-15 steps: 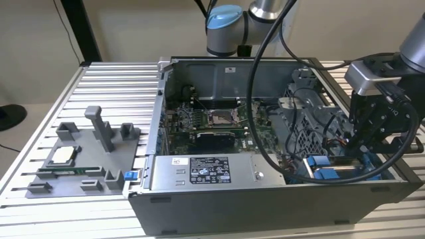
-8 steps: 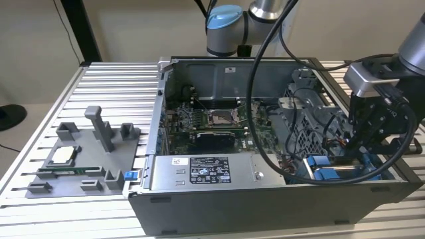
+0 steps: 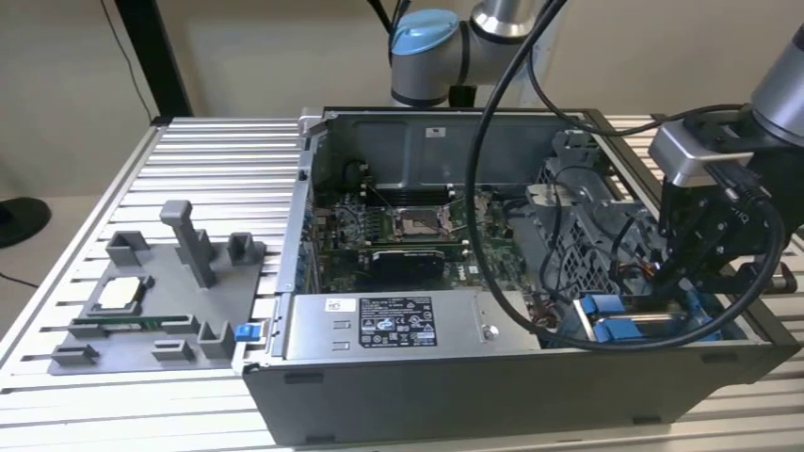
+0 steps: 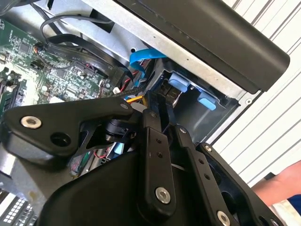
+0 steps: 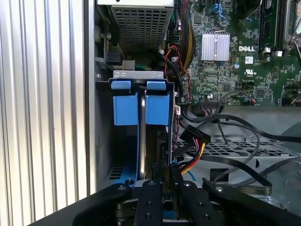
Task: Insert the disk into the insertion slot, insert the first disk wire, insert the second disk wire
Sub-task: 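Insert the first disk wire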
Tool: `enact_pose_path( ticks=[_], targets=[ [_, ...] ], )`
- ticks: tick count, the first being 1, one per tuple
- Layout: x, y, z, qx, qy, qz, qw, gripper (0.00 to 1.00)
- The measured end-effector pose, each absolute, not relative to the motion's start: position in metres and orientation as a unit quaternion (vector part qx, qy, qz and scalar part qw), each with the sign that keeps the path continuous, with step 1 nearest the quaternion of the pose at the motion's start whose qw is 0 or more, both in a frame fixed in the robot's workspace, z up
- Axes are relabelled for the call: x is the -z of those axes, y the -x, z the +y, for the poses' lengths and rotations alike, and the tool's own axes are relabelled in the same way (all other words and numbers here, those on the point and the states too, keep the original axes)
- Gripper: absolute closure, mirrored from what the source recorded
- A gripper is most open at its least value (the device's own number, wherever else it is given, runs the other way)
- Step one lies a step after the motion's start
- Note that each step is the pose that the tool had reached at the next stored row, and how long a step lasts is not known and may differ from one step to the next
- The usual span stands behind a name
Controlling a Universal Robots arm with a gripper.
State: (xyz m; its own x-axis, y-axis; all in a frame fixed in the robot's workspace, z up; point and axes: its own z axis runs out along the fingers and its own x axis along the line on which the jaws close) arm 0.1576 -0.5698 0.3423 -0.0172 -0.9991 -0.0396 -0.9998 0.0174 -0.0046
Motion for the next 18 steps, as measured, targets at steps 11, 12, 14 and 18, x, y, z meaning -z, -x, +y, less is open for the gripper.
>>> enact_pose_path(
  ticks=[11, 12, 14, 18],
  targets=[
    [-0.3405, -0.1565, -0.5697, -0.01, 0.701, 0.713, 0.018, 1.0],
    [-0.3403, -0.1563, -0.5697, -0.009, 0.701, 0.713, 0.019, 1.0],
    [-0.3398, -0.156, -0.5696, -0.009, 0.701, 0.713, 0.019, 1.0],
    [-0.3382, -0.1553, -0.5695, -0.009, 0.701, 0.713, 0.019, 1.0]
  ],
)
